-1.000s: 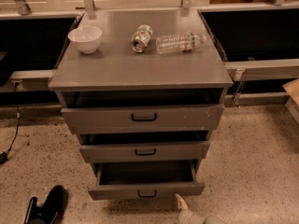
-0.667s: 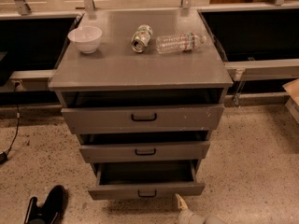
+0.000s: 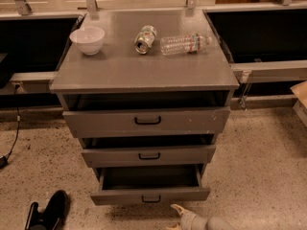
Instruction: Close bottom drawer
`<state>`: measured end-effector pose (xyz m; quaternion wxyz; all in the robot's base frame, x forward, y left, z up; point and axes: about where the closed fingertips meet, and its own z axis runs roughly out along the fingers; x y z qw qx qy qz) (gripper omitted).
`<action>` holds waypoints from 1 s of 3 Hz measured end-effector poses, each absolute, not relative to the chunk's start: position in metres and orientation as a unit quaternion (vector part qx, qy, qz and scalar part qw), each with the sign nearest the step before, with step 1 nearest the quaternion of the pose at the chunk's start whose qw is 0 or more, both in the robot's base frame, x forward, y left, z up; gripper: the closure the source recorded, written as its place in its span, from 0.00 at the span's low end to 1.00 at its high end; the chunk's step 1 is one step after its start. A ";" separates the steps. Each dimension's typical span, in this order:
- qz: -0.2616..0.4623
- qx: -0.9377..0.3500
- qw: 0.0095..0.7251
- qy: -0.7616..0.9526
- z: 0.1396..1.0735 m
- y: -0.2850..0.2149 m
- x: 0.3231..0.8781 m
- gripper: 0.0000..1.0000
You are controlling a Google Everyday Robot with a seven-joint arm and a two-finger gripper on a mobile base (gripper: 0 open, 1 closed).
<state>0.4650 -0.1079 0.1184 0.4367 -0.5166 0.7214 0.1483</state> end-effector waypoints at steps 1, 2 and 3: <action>0.143 -0.523 0.441 0.715 0.124 -0.110 0.482 0.63; 0.138 -0.523 0.450 0.711 0.128 -0.113 0.505 0.86; 0.128 -0.523 0.448 0.714 0.125 -0.117 0.533 0.93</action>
Offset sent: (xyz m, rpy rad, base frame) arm 0.0762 -0.0177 0.0141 -0.0109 -0.0752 -0.0078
